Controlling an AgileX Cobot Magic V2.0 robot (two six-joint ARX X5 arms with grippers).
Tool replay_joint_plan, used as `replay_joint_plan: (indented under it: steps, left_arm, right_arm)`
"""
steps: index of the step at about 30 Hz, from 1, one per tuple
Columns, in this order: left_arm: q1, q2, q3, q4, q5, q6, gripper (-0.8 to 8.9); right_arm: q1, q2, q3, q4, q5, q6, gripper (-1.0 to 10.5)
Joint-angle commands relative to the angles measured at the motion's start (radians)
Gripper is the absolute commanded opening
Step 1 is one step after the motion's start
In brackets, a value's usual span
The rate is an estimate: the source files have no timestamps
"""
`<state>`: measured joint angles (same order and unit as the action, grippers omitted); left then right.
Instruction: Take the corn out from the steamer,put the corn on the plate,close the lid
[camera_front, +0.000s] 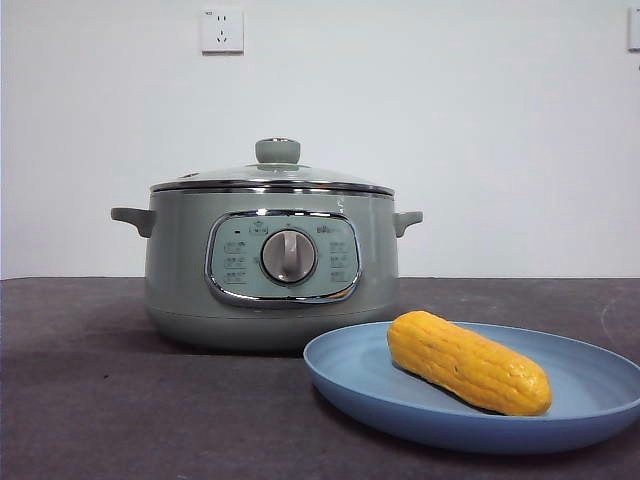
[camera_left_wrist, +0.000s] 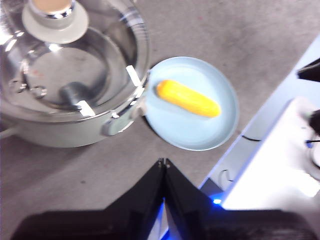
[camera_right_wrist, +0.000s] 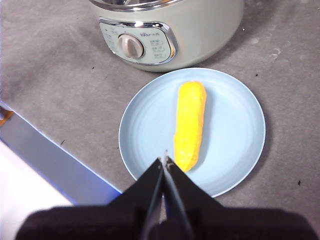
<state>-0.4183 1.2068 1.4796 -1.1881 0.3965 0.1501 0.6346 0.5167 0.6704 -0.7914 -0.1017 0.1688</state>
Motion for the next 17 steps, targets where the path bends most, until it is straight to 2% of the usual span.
replay_joint_plan:
  steps: [1, 8, 10, 14, 17]
  left_arm:
    - [0.003, 0.001, 0.009, 0.009, -0.047, 0.013, -0.04]
    - [0.008, 0.001, 0.009, 0.024, -0.081, 0.011, -0.04]
    - [0.017, -0.011, 0.009, 0.064, -0.092, 0.043, -0.04]
    - [0.075, -0.045, 0.006, 0.266, -0.08, 0.146, -0.04]
    - [0.13, -0.085, -0.016, 0.467, -0.047, 0.175, -0.04]
  right_arm:
    - [0.001, 0.0, -0.008, 0.004, 0.003, -0.002, 0.0]
    - [0.001, 0.0, -0.008, 0.004, 0.003, -0.002, 0.0]
    - [0.001, 0.0, -0.008, 0.004, 0.003, -0.002, 0.0]
    - [0.001, 0.0, -0.008, 0.004, 0.003, -0.002, 0.0]
    - [0.001, 0.0, -0.008, 0.004, 0.003, -0.002, 0.0]
